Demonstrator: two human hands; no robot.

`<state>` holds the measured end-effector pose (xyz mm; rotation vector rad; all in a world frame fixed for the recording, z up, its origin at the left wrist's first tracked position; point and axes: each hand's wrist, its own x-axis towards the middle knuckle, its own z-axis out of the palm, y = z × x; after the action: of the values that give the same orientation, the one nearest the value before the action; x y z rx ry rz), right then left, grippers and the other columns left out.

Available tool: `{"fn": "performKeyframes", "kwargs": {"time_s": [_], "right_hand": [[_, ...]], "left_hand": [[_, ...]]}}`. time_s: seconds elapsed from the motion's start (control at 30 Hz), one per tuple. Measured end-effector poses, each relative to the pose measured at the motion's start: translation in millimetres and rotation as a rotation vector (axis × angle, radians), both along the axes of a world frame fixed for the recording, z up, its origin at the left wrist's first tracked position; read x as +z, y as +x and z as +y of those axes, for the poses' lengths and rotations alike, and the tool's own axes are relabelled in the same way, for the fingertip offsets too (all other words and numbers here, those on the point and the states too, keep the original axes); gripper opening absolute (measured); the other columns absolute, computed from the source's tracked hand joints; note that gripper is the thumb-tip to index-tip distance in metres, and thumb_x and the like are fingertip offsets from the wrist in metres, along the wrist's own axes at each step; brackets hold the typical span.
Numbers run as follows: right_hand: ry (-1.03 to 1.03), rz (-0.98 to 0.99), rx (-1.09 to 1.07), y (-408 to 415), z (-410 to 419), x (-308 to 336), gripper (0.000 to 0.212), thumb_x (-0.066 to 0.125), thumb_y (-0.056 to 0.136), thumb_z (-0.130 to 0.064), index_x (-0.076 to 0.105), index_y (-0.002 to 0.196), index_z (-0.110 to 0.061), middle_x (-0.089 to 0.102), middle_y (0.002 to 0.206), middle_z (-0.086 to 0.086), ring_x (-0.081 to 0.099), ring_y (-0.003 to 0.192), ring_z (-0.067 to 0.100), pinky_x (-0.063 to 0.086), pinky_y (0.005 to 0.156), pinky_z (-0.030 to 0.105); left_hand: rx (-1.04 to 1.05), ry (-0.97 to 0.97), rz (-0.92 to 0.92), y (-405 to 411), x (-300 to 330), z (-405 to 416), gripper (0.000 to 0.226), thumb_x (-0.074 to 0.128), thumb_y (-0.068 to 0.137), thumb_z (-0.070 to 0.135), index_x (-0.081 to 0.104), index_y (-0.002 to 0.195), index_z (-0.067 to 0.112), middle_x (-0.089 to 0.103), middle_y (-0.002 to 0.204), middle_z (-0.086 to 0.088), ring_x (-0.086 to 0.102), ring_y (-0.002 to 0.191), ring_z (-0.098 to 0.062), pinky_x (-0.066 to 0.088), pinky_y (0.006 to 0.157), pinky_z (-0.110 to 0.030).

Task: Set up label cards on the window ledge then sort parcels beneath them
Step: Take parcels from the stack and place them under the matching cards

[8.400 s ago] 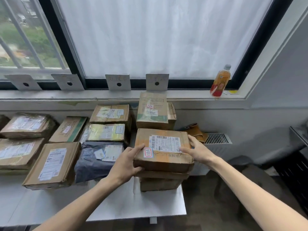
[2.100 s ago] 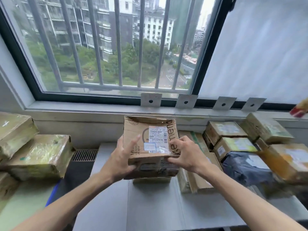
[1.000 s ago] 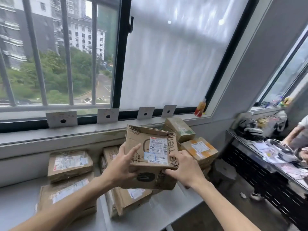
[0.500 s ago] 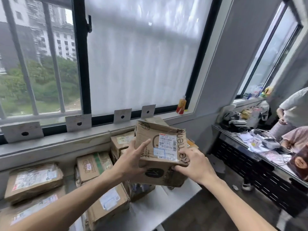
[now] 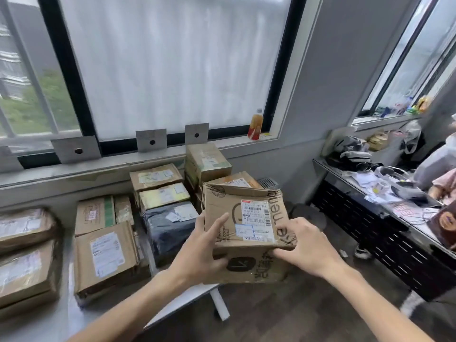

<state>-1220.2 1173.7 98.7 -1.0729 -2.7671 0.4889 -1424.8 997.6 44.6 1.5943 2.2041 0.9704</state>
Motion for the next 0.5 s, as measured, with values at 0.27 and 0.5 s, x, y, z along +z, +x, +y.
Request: {"fn": "performKeyframes", "kwargs": {"time_s": [0.27,0.5], "right_hand": [[-0.196,-0.132,-0.013,28.6,36.6,-76.1,0.061,0.074,0.06,-0.064,0.063,0.115,-0.04,0.056,0.111,-0.02,0.057,0.099,-0.001,0.047,0.086,0.02],[-0.237,-0.197,-0.038,23.7,68.3,-107.7,0.052,0.079,0.066,-0.056,0.06,0.113,-0.041,0.053,0.114,-0.018,0.057,0.101,0.004,0.045,0.089,0.023]], "left_hand": [[0.011,-0.169,-0.15,41.0,-73.7,31.8,0.093,0.069,0.079,0.03,0.016,0.155,0.04,-0.002,0.16,0.002,0.022,0.149,-0.021,0.012,0.112,-0.011],[0.011,-0.183,-0.177,46.2,-112.1,65.6,0.091,0.069,0.08,0.028,0.018,0.155,0.034,-0.004,0.159,0.002,0.022,0.148,-0.023,0.014,0.115,-0.015]]}}
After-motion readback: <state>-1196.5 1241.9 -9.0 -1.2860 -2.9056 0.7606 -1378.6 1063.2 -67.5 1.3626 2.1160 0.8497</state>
